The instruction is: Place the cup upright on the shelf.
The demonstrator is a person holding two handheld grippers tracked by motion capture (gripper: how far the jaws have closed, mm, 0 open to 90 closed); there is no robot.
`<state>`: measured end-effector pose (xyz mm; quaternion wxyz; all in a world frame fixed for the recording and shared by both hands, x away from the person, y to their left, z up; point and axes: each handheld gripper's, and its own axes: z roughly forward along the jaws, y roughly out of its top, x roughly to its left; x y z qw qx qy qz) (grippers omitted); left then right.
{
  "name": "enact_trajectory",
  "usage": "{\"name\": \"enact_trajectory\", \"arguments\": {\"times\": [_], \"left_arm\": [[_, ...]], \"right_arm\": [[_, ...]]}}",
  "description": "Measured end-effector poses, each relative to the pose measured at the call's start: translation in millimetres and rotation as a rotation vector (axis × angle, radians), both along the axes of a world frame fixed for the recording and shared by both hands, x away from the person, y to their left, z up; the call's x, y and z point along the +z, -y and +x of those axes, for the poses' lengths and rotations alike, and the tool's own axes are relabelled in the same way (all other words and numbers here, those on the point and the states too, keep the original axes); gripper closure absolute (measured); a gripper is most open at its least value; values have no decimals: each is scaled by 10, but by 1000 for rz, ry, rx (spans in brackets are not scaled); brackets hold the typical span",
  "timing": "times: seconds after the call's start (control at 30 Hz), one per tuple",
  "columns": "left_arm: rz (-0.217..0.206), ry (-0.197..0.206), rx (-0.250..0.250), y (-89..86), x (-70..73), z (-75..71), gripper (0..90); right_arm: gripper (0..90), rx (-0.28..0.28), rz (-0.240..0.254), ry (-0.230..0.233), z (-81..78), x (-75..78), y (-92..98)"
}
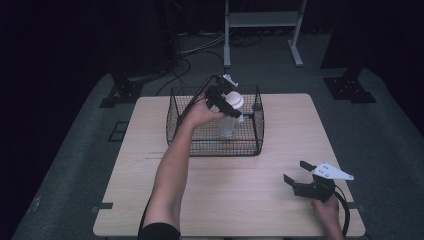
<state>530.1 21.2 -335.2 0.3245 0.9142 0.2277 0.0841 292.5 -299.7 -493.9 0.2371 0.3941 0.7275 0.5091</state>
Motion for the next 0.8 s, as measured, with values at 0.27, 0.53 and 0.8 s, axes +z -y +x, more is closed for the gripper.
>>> {"name": "enact_trajectory", "arguments": {"times": [0.27,0.53,0.8], "left_arm": [[-6,-5,11,-13,-162,45,49],[-24,7,9,-66,-241,15,48],[-18,10,-6,-75,-242,2,47]], "right_arm": [[135,2,-1,3,0,0,0],[135,5,-11,8,5,-4,-5],[135,8,4,5,5,-4,20]]}}
